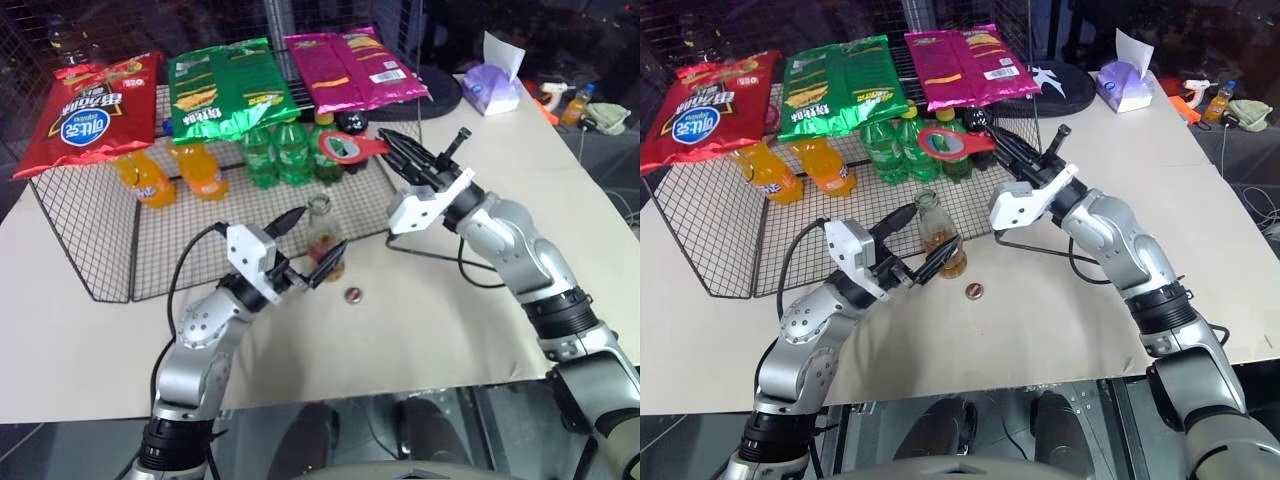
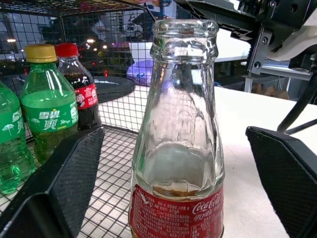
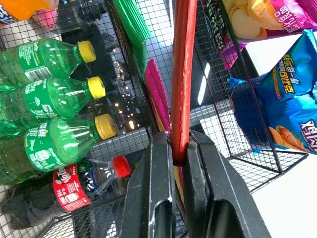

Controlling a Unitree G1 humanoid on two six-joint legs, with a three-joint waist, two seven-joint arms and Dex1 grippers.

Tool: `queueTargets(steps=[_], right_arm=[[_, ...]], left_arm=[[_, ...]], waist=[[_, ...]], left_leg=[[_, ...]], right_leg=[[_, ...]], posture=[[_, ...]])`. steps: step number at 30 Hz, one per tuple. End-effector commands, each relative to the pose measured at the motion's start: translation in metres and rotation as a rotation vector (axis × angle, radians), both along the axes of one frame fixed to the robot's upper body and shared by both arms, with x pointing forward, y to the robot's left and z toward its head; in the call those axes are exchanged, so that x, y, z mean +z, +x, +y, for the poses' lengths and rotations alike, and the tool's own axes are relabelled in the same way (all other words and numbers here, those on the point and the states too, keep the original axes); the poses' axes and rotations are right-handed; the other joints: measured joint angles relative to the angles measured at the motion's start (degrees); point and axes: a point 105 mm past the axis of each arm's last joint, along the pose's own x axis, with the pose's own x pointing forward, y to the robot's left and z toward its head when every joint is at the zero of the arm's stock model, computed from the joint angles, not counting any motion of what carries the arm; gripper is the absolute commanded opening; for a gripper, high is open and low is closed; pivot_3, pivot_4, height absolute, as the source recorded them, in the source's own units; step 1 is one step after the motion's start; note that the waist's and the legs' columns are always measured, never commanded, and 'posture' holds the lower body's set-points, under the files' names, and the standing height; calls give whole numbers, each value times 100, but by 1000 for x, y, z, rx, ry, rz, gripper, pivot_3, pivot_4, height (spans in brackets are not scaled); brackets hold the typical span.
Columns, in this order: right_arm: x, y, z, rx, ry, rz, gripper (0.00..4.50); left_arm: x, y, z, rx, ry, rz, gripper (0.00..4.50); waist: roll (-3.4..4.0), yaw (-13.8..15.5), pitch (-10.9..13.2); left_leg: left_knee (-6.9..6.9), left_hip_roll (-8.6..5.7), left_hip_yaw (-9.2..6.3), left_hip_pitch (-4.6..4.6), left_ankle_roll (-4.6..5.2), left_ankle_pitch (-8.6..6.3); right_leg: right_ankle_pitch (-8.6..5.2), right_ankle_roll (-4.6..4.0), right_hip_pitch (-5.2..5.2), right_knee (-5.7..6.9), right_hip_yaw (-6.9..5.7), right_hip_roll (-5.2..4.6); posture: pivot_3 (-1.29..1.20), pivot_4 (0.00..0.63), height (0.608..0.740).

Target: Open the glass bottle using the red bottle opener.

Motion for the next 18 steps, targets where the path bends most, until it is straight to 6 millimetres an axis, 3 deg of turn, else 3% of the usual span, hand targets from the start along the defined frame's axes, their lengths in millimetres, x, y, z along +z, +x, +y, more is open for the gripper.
queueTargets(steps=[1, 4, 10, 15, 18], right_arm=[[11, -3, -5, 3, 46, -24, 0], [2, 0, -10, -10, 62, 32, 0], [-54, 6, -27, -46, 90, 402, 0], [-107, -17, -26, 38, 144, 829, 0], [-128, -37, -27, 82, 165, 1046, 0]], left_arm=[[9, -6, -1, -15, -4, -42, 4475], [8, -9, -1, -17, -2, -37, 4475], [0, -20, 6, -17, 30, -2, 4475], [-17, -33, 19, -10, 75, 56, 4475], [-21, -38, 24, -2, 90, 74, 4475]], waist=[[0, 0, 0], [0, 0, 0], [0, 8, 0], [5, 5, 3], [6, 19, 4]], left_leg=[[0, 0, 0, 0, 0, 0], [0, 0, 0, 0, 0, 0], [-1, 1, -1, -3, 1, 0], [-5, 7, -2, -2, 2, -1], [-4, 8, -4, -1, 2, -1]], right_leg=[[0, 0, 0, 0, 0, 0], [0, 0, 0, 0, 0, 0], [0, 0, 1, -2, -1, -3], [0, -1, 0, -4, 0, -2], [-1, -1, 1, -3, -1, -2]], posture=[[0, 150, 740], [0, 150, 740], [0, 150, 740], [0, 150, 740], [0, 150, 740]])
